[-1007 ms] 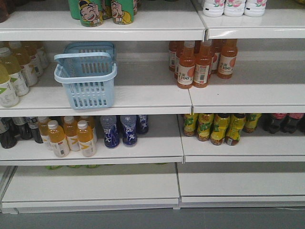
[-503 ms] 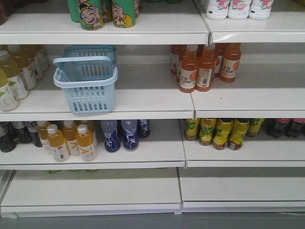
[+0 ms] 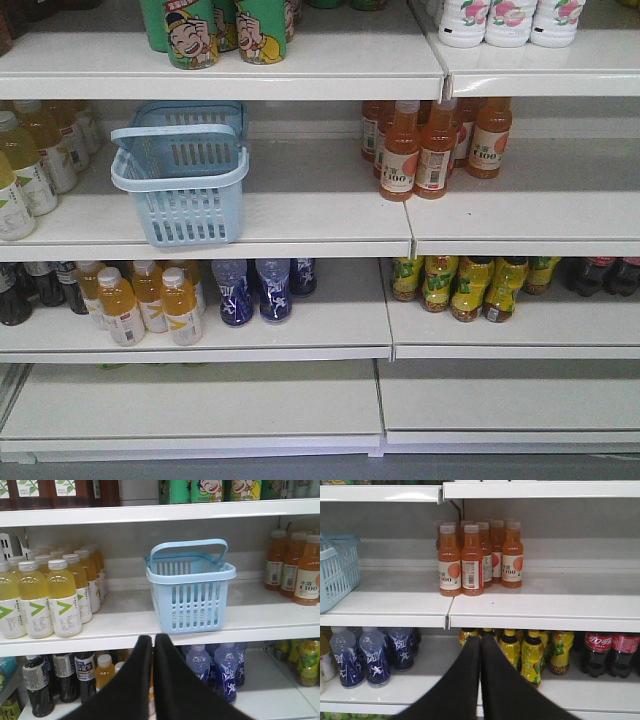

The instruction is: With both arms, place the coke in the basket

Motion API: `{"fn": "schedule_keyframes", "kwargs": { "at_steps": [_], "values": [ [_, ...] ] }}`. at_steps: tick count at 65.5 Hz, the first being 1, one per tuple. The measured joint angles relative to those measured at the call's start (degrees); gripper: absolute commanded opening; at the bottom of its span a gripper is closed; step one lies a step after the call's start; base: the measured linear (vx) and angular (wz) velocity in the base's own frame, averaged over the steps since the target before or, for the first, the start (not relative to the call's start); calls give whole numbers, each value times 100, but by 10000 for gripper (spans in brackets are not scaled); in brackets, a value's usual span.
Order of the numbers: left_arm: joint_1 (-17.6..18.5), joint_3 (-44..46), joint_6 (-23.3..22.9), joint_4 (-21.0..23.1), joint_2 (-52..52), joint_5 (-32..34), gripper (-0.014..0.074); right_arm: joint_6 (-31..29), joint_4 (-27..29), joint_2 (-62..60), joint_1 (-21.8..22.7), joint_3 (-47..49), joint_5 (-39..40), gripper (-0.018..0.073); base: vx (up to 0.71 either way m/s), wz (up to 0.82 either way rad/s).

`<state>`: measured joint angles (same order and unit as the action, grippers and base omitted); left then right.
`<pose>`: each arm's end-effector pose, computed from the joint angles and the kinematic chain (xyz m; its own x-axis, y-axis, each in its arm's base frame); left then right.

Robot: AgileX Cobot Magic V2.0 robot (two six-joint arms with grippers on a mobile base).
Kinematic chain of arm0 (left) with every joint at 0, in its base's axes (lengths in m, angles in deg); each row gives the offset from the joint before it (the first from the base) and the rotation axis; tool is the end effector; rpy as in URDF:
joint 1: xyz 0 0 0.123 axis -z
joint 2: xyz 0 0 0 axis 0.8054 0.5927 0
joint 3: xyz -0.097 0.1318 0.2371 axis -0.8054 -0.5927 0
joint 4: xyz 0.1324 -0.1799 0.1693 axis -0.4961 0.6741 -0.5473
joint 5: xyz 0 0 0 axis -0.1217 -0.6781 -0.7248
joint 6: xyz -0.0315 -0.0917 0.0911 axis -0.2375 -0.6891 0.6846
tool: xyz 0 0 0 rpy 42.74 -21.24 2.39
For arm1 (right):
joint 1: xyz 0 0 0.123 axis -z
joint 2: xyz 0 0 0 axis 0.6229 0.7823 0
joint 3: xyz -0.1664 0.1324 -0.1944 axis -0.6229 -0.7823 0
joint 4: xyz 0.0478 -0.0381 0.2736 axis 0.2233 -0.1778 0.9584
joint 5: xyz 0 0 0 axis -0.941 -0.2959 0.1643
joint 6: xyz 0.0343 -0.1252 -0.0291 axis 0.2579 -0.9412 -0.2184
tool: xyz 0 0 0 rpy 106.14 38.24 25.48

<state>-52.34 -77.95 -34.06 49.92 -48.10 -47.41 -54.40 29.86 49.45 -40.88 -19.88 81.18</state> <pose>0.1253 -0.0014 0.1947 -0.0033 -0.0047 -1.0000 0.0119 0.9999 -0.0048 0.1243 0.0033 0.1887 -0.0667 0.0092 -0.9977 -0.0276 0.9996 0.0111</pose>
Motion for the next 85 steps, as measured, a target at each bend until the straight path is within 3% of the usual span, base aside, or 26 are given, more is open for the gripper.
{"fn": "schedule_keyframes", "kwargs": {
  "at_steps": [85],
  "values": [
    [0, 0, 0, 0, 0, 0, -8, 0, 0, 0, 0, 0, 0, -9, 2, 0]
  ]
}}
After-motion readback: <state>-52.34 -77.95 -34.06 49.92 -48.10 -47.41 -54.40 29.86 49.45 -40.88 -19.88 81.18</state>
